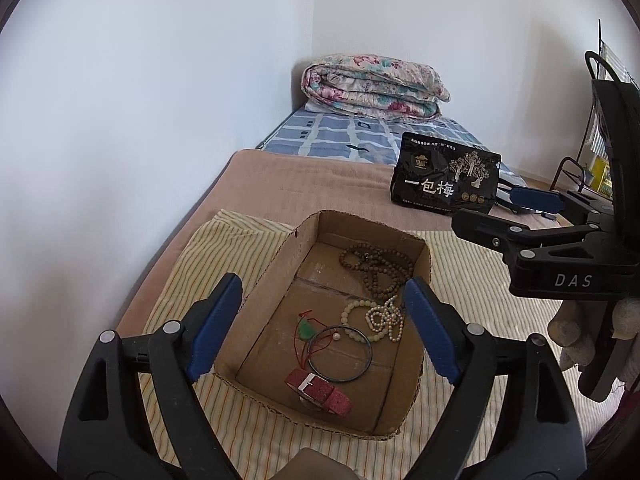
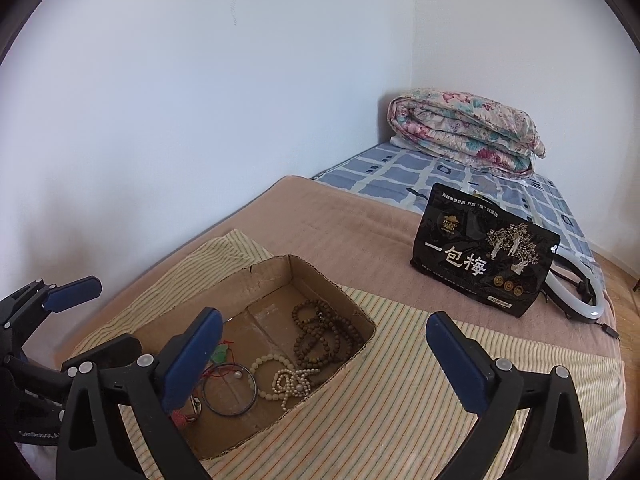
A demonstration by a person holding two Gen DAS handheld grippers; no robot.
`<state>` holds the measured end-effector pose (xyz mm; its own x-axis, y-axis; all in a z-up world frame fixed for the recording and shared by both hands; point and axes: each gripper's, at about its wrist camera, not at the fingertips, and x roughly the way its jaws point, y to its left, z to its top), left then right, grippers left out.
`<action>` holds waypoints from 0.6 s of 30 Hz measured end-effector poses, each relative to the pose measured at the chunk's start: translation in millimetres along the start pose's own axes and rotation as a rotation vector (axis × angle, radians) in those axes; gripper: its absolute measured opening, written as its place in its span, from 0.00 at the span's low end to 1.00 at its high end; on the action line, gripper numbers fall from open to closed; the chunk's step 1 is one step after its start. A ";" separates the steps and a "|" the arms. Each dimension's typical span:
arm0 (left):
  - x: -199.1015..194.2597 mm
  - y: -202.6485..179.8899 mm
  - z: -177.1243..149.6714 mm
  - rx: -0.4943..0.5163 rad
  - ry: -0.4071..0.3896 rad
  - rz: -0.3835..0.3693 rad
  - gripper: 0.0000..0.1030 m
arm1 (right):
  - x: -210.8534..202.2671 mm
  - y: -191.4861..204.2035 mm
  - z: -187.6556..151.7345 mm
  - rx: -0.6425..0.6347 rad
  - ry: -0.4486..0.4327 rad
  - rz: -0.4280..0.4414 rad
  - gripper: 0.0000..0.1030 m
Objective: Organize jewelry
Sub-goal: 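Withdraw both grippers from the box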
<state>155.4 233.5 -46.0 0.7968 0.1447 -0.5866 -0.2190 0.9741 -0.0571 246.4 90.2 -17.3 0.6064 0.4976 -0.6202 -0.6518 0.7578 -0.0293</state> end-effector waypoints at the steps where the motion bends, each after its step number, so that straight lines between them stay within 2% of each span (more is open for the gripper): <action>1: -3.1 -0.9 0.6 -0.001 -0.004 0.002 0.83 | -4.7 -0.7 -0.8 0.003 -0.005 -0.001 1.00; 14: -50.6 -22.8 2.8 -0.002 -0.064 0.020 0.84 | -73.3 -21.4 -22.7 0.029 -0.057 -0.032 1.00; 17: -59.8 -28.0 2.8 -0.005 -0.069 0.013 0.95 | -85.9 -23.4 -31.4 0.017 -0.068 -0.056 1.00; 18: -63.1 -29.9 2.7 -0.004 -0.077 0.008 0.96 | -89.2 -24.4 -34.0 0.014 -0.071 -0.059 1.00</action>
<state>113.1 195.7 -5.1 0.8361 0.1654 -0.5231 -0.2275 0.9722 -0.0561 192.7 12.9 12.1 0.6747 0.4798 -0.5608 -0.6077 0.7924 -0.0531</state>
